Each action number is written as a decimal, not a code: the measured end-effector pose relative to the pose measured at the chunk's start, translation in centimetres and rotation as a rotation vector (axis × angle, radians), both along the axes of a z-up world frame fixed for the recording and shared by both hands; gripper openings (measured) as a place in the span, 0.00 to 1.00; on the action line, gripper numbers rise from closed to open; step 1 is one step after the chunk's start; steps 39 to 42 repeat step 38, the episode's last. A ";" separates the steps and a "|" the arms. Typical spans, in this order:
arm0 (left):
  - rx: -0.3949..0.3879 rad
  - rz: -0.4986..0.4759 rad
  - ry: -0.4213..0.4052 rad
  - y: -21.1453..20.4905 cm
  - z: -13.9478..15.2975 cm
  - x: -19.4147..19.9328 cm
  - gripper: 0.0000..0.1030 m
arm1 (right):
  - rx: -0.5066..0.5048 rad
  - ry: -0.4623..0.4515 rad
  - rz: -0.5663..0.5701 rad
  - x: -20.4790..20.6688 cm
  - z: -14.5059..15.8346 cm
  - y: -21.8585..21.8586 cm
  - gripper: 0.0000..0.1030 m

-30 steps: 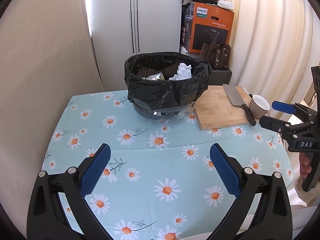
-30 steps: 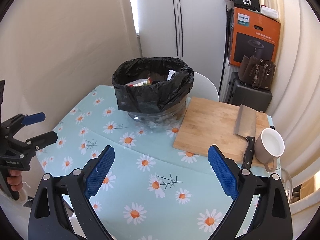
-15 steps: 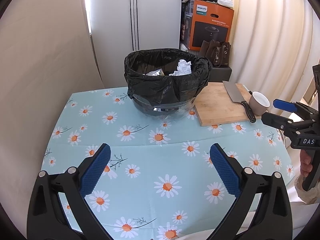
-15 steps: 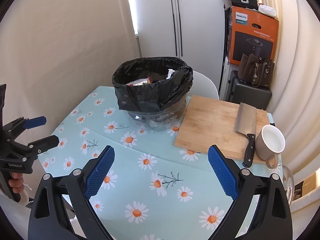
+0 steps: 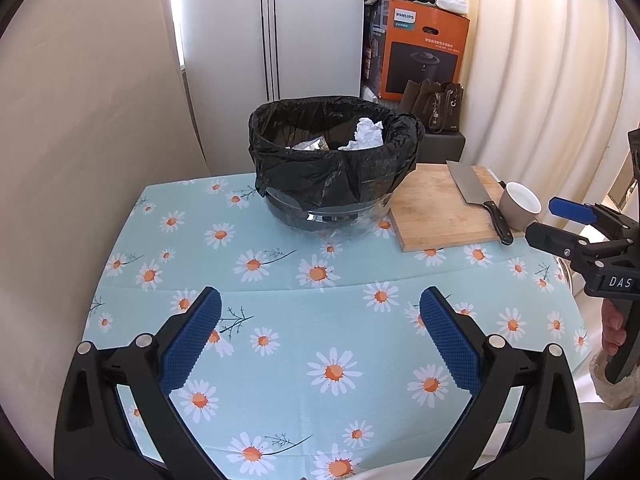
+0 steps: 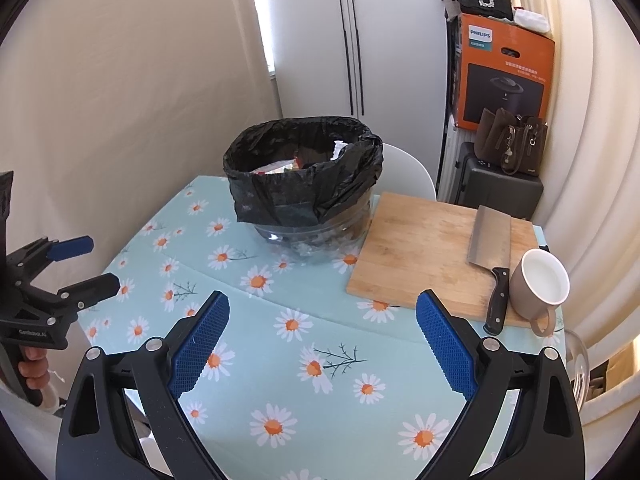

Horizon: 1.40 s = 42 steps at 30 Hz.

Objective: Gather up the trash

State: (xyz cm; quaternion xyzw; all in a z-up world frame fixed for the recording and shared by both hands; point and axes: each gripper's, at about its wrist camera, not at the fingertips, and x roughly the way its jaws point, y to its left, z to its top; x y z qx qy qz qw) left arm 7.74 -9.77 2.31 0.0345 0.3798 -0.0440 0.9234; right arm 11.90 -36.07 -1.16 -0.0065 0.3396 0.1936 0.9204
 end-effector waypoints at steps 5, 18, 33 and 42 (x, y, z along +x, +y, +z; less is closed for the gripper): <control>0.003 0.009 0.010 0.0 -0.4 -0.2 0.94 | -0.009 -0.003 0.006 -0.2 0.0 0.2 0.88; 0.011 0.029 -0.005 0.1 -0.1 -1.0 0.94 | -0.006 -0.008 0.026 -0.4 -0.1 0.9 0.88; 0.022 0.042 -0.011 0.4 0.4 -1.5 0.94 | -0.009 -0.014 0.036 -0.7 -0.2 1.2 0.88; 0.018 0.060 -0.004 0.7 0.3 -1.2 0.94 | -0.012 -0.003 0.029 -0.7 -0.5 1.1 0.88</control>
